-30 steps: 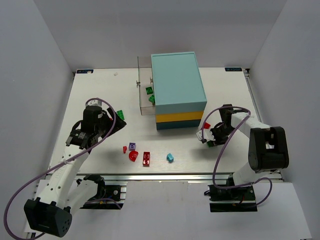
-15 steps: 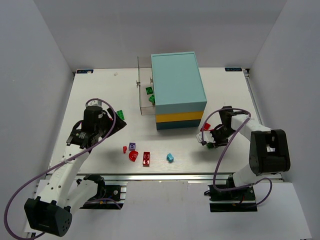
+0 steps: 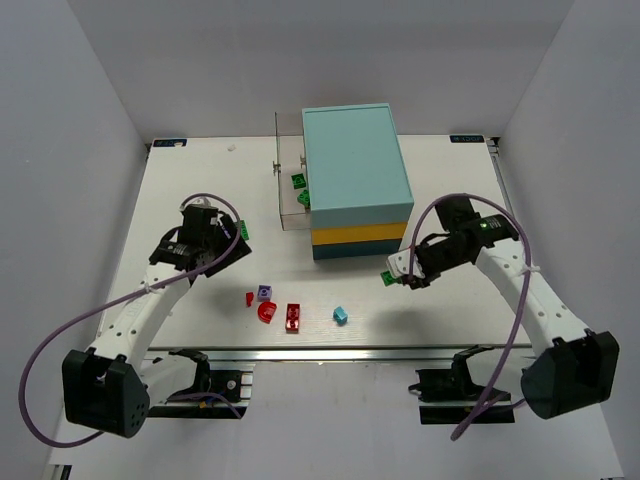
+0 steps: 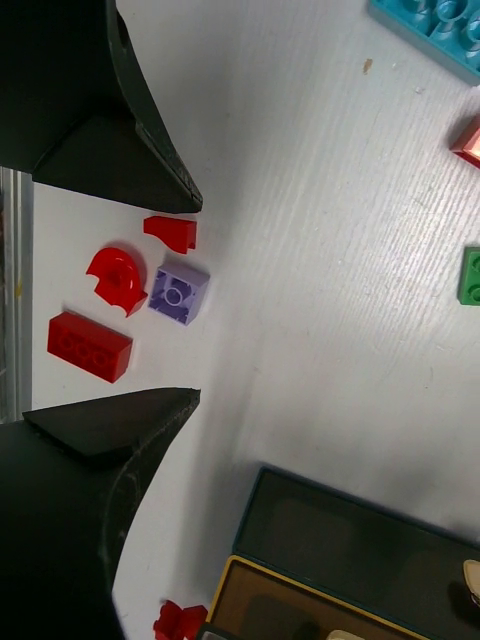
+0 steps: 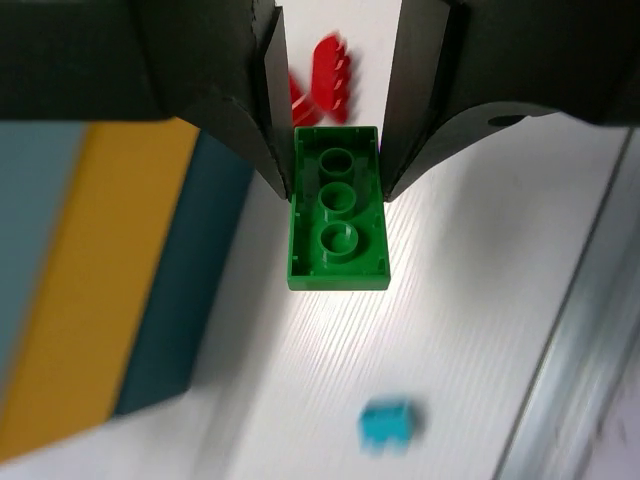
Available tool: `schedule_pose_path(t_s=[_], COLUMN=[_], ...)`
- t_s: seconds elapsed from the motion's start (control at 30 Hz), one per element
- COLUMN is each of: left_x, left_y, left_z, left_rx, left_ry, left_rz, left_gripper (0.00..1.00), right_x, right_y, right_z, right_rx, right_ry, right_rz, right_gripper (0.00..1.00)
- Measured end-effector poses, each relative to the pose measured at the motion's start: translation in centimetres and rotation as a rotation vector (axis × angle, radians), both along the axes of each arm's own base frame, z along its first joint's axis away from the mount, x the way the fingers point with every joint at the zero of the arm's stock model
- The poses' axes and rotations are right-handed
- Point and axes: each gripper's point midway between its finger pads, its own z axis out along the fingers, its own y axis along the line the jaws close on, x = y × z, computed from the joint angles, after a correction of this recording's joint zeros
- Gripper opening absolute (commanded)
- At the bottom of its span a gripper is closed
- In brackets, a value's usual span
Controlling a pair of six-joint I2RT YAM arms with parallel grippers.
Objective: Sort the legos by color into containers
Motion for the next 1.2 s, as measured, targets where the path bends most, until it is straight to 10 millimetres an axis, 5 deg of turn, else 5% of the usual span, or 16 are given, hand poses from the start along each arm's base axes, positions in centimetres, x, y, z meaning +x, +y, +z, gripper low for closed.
schedule_pose_path(t_s=[0.23, 0.4, 0.5, 0.6, 0.8, 1.0, 1.2], left_x=[1.4, 1.7, 1.8, 1.7, 1.6, 1.5, 1.8], left_y=[0.0, -0.1, 0.0, 0.0, 0.0, 0.0, 0.0], left_z=[0.4, 0.8, 0.9, 0.9, 1.6, 2.0, 1.6], left_rx=[0.018, 0.018, 0.019, 0.020, 0.014, 0.009, 0.011], left_ry=[-0.007, -0.017, -0.020, -0.018, -0.041, -0.057, -0.048], left_rz=[0.001, 0.002, 0.003, 0.004, 0.004, 0.005, 0.004], left_gripper=[0.80, 0.80, 0.80, 0.80, 0.80, 0.80, 0.81], right_x=[-0.9, 2.5, 5.8, 8.9, 13.4, 15.4, 15.9], right_y=[8.4, 15.2, 18.8, 21.8, 25.1, 25.8, 25.6], right_z=[10.1, 17.7, 20.3, 20.9, 17.9, 15.1, 14.8], right_rx=[0.317, 0.506, 0.580, 0.614, 0.589, 0.554, 0.548], right_ry=[0.045, 0.147, 0.201, 0.259, 0.354, 0.392, 0.388], right_rz=[-0.016, -0.142, -0.235, -0.319, -0.451, -0.531, -0.555], right_gripper=[0.00, 0.00, 0.00, 0.00, 0.17, 0.37, 0.52])
